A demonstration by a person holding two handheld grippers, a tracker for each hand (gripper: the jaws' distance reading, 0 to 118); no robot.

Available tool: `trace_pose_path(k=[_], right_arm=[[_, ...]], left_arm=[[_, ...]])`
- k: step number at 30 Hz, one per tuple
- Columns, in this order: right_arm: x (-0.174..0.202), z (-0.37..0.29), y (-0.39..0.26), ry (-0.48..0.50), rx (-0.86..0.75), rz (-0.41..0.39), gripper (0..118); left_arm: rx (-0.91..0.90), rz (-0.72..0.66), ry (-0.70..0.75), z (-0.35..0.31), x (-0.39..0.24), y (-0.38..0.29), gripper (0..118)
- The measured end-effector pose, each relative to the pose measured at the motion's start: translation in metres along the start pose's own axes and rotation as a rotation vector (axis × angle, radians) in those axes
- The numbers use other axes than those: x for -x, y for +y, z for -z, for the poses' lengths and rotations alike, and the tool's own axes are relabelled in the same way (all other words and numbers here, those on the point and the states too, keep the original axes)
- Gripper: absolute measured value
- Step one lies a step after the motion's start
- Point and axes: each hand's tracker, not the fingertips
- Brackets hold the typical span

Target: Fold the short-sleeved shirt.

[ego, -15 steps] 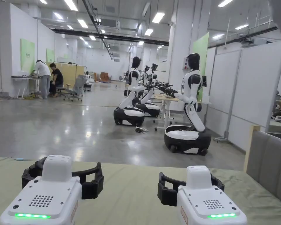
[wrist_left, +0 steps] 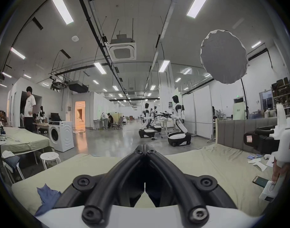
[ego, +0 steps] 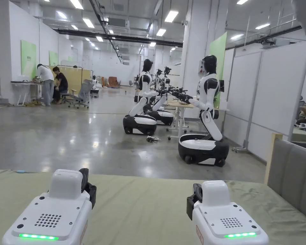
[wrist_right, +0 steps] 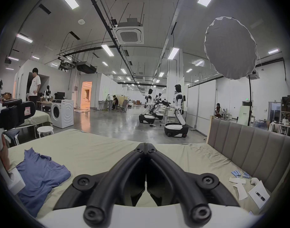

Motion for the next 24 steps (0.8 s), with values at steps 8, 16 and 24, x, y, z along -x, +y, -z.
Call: trace_pose_path(k=[8, 16, 24], right_arm=[[-0.006, -0.004, 0.001, -0.009, -0.001, 0.015, 1], [0.002, -0.006, -0.001, 0.01, 0.0, 0.01, 1], [0.071, -0.013, -0.009, 0.182, -0.009, -0.004, 1]], left_arm=[[0.013, -0.014, 0.011, 0.002, 0.001, -0.006, 0], [-0.005, -0.027, 0.009, -0.019, 0.0, 0.004, 0], [0.026, 0.008, 0.148, -0.05, 0.064, -0.015, 0]])
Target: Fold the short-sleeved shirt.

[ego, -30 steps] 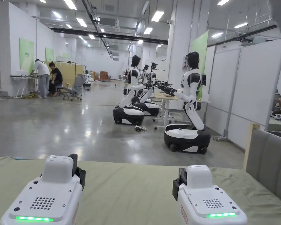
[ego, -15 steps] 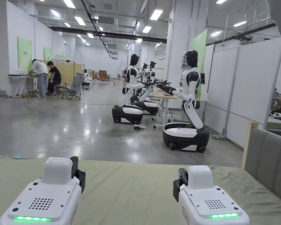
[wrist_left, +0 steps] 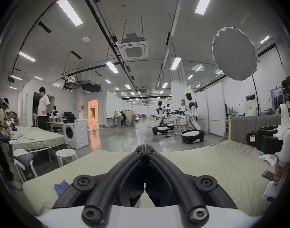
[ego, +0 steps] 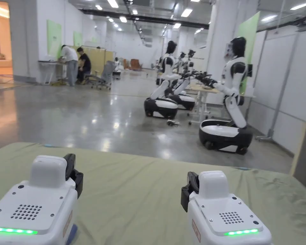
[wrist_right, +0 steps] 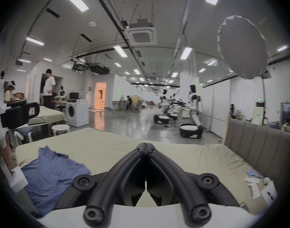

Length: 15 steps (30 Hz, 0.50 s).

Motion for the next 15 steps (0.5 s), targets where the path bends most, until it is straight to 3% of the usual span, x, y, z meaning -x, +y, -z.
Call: trace_pose_path(k=[8, 10, 12, 15], right_arm=[[0.107, 0.01, -0.024, 0.248, 0.042, 0.017, 1], [0.125, 0.013, -0.032, 0.277, 0.057, 0.004, 1], [0.137, 0.015, -0.04, 0.294, 0.071, -0.009, 1], [0.143, 0.017, -0.055, 0.3, 0.094, -0.018, 1]], left_arm=[[0.142, 0.102, 0.177, -0.03, 0.078, -0.01, 0], [0.248, 0.127, 0.192, -0.022, 0.097, -0.016, 0], [0.474, 0.132, 0.177, 0.002, 0.118, -0.026, 0], [0.742, -0.056, 0.024, 0.045, 0.156, -0.062, 0]])
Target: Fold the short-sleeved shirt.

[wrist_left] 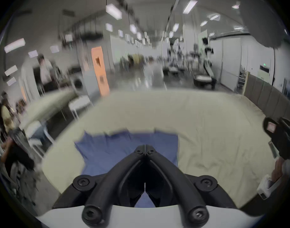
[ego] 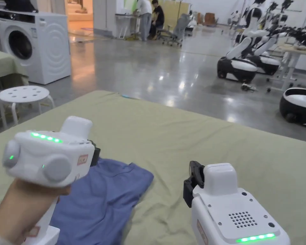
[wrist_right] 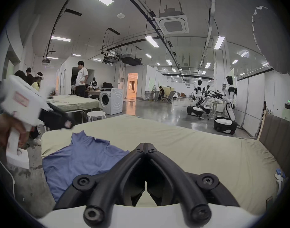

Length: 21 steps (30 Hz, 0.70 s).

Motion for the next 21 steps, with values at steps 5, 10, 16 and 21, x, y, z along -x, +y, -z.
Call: trace_pose_path(k=[5, 10, 16, 21], right_arm=[[-0.01, 0.013, -0.034, -0.019, 0.077, -0.004, 1], [-0.024, 0.032, -0.057, -0.055, 0.15, 0.019, 1], [-0.031, 0.046, -0.075, -0.072, 0.194, 0.021, 1], [-0.033, 0.049, -0.084, -0.078, 0.217, 0.027, 1]], left_arm=[[0.424, 0.036, -0.016, 0.113, 0.02, -0.033, 0], [0.43, -0.054, -0.034, 0.165, 0.008, -0.057, 32], [0.457, -0.127, -0.042, 0.218, 0.007, -0.068, 88], [0.454, -0.105, 0.016, 0.24, 0.0, -0.078, 93]])
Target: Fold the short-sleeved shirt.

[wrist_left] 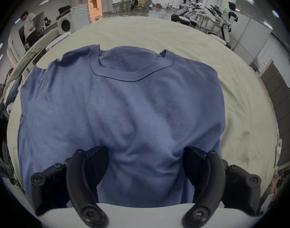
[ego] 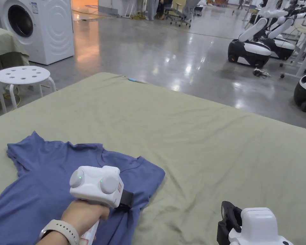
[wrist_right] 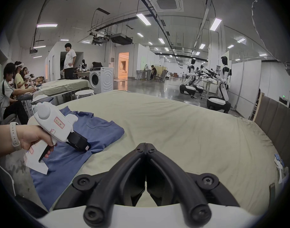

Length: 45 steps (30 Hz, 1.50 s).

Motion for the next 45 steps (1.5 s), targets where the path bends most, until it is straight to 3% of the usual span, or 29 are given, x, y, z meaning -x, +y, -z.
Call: trace_pose_path(k=[1, 2, 3, 4, 5, 10, 14, 15, 17, 20, 28, 34, 39, 45], right_arm=[[-0.001, 0.001, -0.001, -0.002, 0.004, 0.001, 1], [-0.001, 0.001, -0.001, -0.005, 0.006, 0.001, 1], [-0.002, 0.0, -0.001, -0.006, 0.006, 0.001, 1], [-0.002, -0.003, -0.001, -0.007, 0.003, 0.004, 1], [-0.003, -0.005, 0.0, -0.008, 0.0, 0.007, 1], [-0.012, -0.018, 0.003, -0.018, -0.023, 0.022, 1], [-0.028, -0.03, 0.002, -0.045, -0.04, 0.033, 1], [-0.033, -0.033, 0.002, -0.055, -0.042, 0.04, 1], [-0.044, -0.042, 0.002, -0.077, -0.046, 0.069, 1], [-0.062, -0.056, -0.002, -0.115, -0.045, 0.096, 1], [-0.125, -0.105, -0.019, -0.27, -0.036, 0.13, 1], [-0.181, -0.137, -0.042, -0.395, -0.014, 0.162, 1], [-0.217, -0.158, -0.066, -0.469, 0.024, 0.194, 1], [-0.243, -0.167, -0.086, -0.511, 0.056, 0.222, 1]], left_arm=[[0.005, 0.03, 0.016, -0.001, -0.002, 0.001, 91], [-0.005, 0.055, 0.011, -0.007, -0.002, 0.0, 81], [-0.024, 0.08, 0.005, -0.012, -0.001, -0.001, 54], [-0.055, 0.1, 0.029, -0.018, 0.0, -0.003, 3], [-0.084, 0.097, 0.065, -0.021, 0.001, -0.005, 0], [-0.116, 0.029, 0.009, -0.028, 0.001, -0.016, 0], [-0.261, 0.033, 0.009, -0.051, -0.015, -0.015, 0], [-0.286, -0.028, -0.125, -0.061, -0.011, -0.012, 0], [-0.293, -0.074, -0.193, -0.07, -0.031, -0.005, 0], [-0.341, 0.023, -0.241, -0.079, -0.078, 0.005, 0], [-0.394, 0.184, -0.591, -0.117, -0.271, 0.024, 0], [-0.412, 0.422, -0.786, -0.156, -0.416, 0.002, 0], [-0.283, 0.541, -0.746, -0.114, -0.504, -0.027, 0], [-0.082, 0.596, -0.598, -0.015, -0.554, -0.072, 0]])
